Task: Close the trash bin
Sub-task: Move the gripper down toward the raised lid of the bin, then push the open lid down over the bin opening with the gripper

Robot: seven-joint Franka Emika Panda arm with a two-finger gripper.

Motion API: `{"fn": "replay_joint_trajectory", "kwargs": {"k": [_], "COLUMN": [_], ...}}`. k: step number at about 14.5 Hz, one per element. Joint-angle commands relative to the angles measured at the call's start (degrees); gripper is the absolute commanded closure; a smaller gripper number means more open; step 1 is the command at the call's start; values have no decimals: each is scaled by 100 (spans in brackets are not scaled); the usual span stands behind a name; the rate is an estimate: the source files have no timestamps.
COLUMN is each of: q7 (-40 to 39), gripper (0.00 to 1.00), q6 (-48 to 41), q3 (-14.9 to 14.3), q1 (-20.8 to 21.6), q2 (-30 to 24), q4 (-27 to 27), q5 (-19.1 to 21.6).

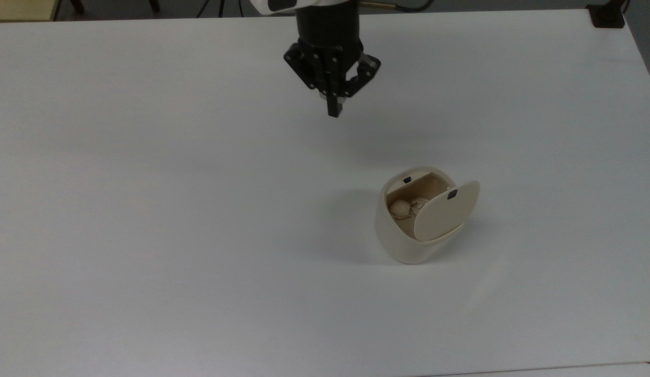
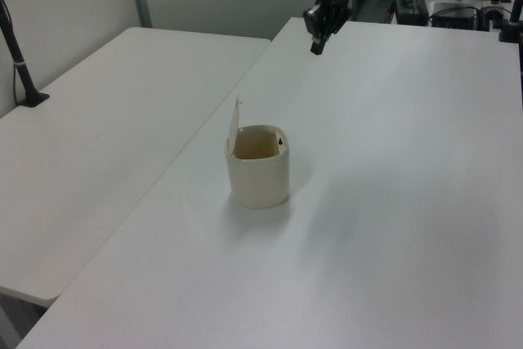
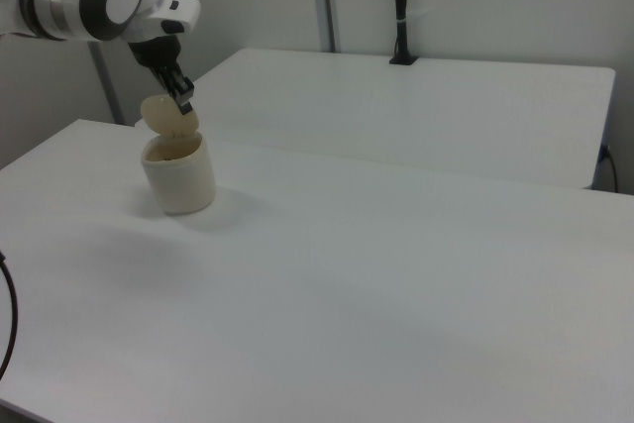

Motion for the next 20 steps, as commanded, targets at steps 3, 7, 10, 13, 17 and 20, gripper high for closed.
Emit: {"fn": "replay_joint_trajectory", "kwargs": {"k": [3,7,10,13,17,20], "q7": [1738,2232,2471,2488,2497,2489], "gripper": [100,100,100,100,100,100], "q6": [852,1837,2348,2455,2481,2464], "q3": [-135,-179,-346,-346,-337,-337], "q1": [426,716,998,1103,1226,1235], "q2": [955,1273,1449,1633,1783,1827], "q4": [1126,1171,1171,1267,1268,1250], "q5": [-50,-50,-42,-33,-33,-33]}}
